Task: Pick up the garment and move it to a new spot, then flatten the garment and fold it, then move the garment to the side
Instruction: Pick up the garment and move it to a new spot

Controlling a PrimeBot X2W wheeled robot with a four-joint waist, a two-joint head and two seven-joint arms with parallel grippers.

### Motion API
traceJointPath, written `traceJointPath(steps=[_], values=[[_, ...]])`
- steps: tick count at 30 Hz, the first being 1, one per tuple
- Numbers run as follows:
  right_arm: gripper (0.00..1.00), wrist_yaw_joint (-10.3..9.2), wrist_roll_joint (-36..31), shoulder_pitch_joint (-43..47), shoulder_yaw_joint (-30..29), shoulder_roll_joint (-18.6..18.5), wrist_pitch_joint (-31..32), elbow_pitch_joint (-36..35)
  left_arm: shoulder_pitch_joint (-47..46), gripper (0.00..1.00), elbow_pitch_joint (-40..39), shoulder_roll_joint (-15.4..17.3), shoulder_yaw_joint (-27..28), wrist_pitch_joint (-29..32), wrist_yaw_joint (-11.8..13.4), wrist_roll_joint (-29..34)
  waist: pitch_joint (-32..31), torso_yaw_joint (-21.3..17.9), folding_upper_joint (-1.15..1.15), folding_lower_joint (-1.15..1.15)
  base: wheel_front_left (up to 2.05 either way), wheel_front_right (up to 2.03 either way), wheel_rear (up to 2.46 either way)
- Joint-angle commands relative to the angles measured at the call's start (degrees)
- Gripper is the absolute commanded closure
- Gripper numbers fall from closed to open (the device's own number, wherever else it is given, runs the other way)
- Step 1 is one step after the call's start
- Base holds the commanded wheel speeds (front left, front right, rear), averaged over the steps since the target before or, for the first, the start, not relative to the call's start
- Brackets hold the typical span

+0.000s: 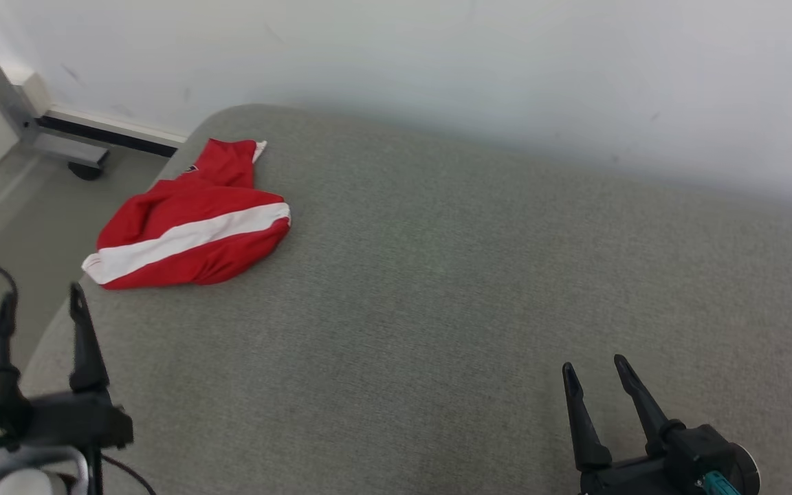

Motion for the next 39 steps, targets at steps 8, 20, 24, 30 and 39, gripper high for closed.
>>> traceJointPath(steps=[8, 20, 24, 30, 39], values=[[0.00, -0.15, -0.88, -4.57, 0.70, 0.02, 0.00, -1.45, -15.45, 0.00, 7.44, 3.82, 3.77, -0.15, -1.43, -2.45, 11.06, -10.96, -0.01, 0.00, 0.00, 0.00, 0.00], [0.00, -0.15, -0.06, -10.27, 2.06, 0.03, 0.01, -5.32, -31.15, 0.00, 27.88, 12.66, 5.68, 0.07, -3.18, -5.87, 17.80, -18.21, -0.01, 0.00, 0.00, 0.00, 0.00], [0.00, -0.15, -0.15, -10.82, 1.91, 0.04, 0.01, -6.63, -35.25, 0.00, 34.94, 15.60, 6.02, 2.34, -3.37, -8.39, 19.52, -19.64, -0.01, 0.00, 0.00, 0.00, 0.00], [0.00, -0.15, -1.10, -11.35, 1.65, 0.04, 0.00, -8.09, -39.12, 0.00, 44.23, 18.42, 4.67, 9.77, -3.55, -11.44, 21.23, -20.54, -0.01, 0.00, 0.00, 0.00, 0.00], [0.00, -0.15, -1.94, -11.91, 1.91, 0.05, 0.01, -9.21, -41.44, 0.00, 52.63, 20.49, 3.55, 21.39, -3.54, -16.69, 21.75, -20.96, -0.01, 0.00, 0.00, 0.00, 0.00]])
